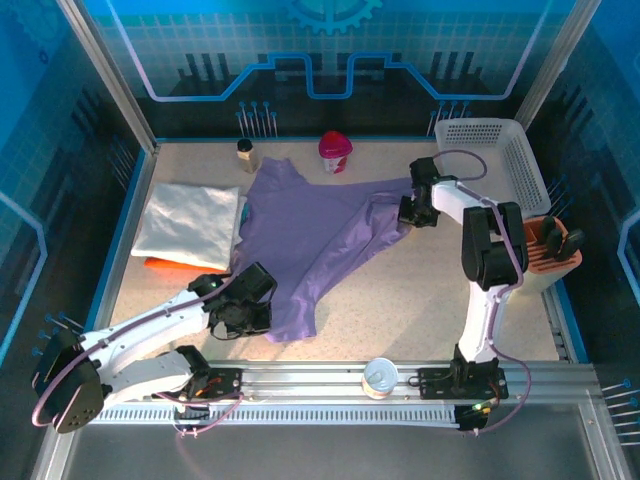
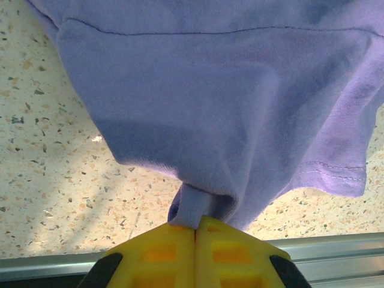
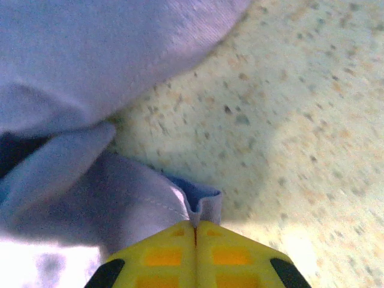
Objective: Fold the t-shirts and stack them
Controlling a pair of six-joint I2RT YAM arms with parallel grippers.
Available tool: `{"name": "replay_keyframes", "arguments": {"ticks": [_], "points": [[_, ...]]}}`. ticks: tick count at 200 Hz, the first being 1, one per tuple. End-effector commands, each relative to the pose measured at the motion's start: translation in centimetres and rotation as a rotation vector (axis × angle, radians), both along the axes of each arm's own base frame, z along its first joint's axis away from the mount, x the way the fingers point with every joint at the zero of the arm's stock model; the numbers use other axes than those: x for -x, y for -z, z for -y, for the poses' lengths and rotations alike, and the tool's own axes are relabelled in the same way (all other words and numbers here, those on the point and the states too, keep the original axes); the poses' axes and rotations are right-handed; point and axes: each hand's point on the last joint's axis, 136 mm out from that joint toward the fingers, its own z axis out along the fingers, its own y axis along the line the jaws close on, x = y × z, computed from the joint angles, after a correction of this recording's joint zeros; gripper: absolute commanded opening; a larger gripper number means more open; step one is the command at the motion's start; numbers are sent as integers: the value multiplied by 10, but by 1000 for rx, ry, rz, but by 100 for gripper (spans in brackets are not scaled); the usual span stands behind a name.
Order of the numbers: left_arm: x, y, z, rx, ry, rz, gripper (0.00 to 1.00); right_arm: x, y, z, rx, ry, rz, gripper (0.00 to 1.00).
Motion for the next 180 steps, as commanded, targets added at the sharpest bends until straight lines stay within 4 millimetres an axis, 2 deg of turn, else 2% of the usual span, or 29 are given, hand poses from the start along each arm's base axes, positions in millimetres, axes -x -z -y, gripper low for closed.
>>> {"name": "replay_keyframes", "arguments": {"ticks": [1, 32, 83, 95, 133, 143, 148, 164, 180], "points": [[7, -4, -6, 5, -13, -16, 3, 21, -36, 11, 80, 8, 18, 0], [17, -7, -15, 18, -39, -6, 3, 56, -61, 25, 120, 43, 1, 0], [22, -13, -19, 36, -71, 2, 3, 136, -80, 45, 201, 143, -12, 0], [21, -15, -20, 34, -69, 7, 3, 153, -84, 42, 205, 137, -2, 0], [28, -14, -26, 17, -80, -19, 3, 209, -85, 60, 220, 252, -14, 0], [30, -15, -29, 13, -89, -15, 3, 218, -91, 65, 222, 280, 17, 0], [30, -16, -31, 11, -94, -10, 3, 228, -87, 71, 245, 295, 7, 0], [32, -18, -36, 5, -104, 1, 4, 247, -96, 90, 287, 391, 46, 0], [33, -16, -36, 7, -110, -3, 4, 249, -95, 85, 224, 395, 101, 0]]}}
